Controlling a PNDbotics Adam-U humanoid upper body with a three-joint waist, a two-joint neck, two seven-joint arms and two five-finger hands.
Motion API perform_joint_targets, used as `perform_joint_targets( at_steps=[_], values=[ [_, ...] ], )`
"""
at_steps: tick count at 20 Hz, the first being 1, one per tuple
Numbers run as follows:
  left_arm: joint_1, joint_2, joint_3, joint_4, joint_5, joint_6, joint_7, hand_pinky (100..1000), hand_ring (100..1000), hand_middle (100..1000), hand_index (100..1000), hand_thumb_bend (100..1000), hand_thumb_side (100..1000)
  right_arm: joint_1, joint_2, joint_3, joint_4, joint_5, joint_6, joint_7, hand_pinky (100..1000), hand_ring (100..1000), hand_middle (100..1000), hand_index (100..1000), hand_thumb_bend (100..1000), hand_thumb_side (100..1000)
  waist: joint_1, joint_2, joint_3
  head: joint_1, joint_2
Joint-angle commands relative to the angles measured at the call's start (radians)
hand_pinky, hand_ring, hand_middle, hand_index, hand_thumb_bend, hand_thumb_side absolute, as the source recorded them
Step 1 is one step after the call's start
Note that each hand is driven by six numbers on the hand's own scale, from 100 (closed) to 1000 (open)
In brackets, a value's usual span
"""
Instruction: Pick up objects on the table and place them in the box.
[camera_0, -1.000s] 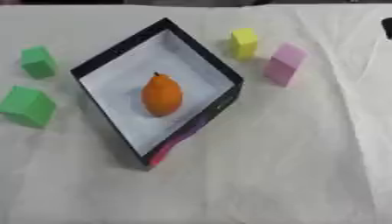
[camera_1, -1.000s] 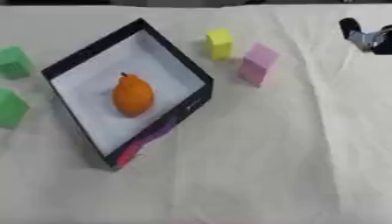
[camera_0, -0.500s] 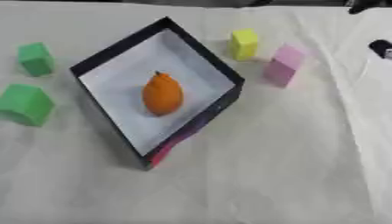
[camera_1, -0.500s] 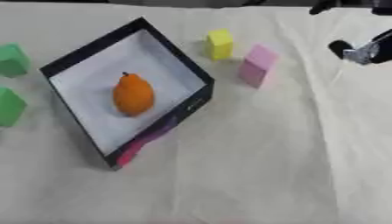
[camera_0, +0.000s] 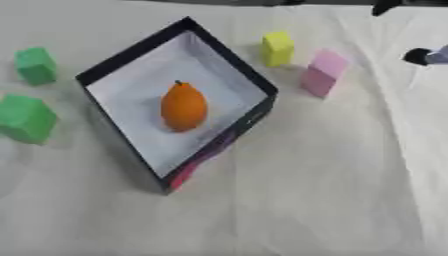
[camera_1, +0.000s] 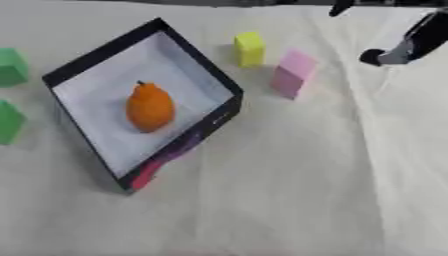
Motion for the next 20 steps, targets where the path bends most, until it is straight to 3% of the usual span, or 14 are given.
perform_joint_targets(
  at_steps=[1, 9, 20],
  values=[
    [-0.007, 0.010, 0.005, -0.021, 0.004, 0.001, -0.003, 833, 762, 797, 836, 170, 836, -0.064, 0.038, 0.024, 0.071, 0.035, -0.065, 0.080, 939, 914, 863, 929, 451, 347, -0.015, 0.002, 0.000, -0.004, -0.002],
    [-0.016, -0.004, 0.004, -0.021, 0.007, 0.004, -0.004, 833, 762, 796, 836, 172, 838, -0.156, 0.156, 0.050, 0.241, 0.107, -0.140, 0.126, 942, 915, 872, 941, 448, 321, -0.019, 0.009, 0.013, -0.001, -0.019],
    [-0.028, -0.007, 0.005, -0.021, 0.006, 0.005, -0.004, 834, 762, 796, 835, 173, 841, -0.145, 0.180, 0.053, 0.296, 0.173, -0.221, 0.129, 948, 923, 879, 946, 440, 319, -0.033, 0.026, 0.039, -0.014, -0.049]
  ],
)
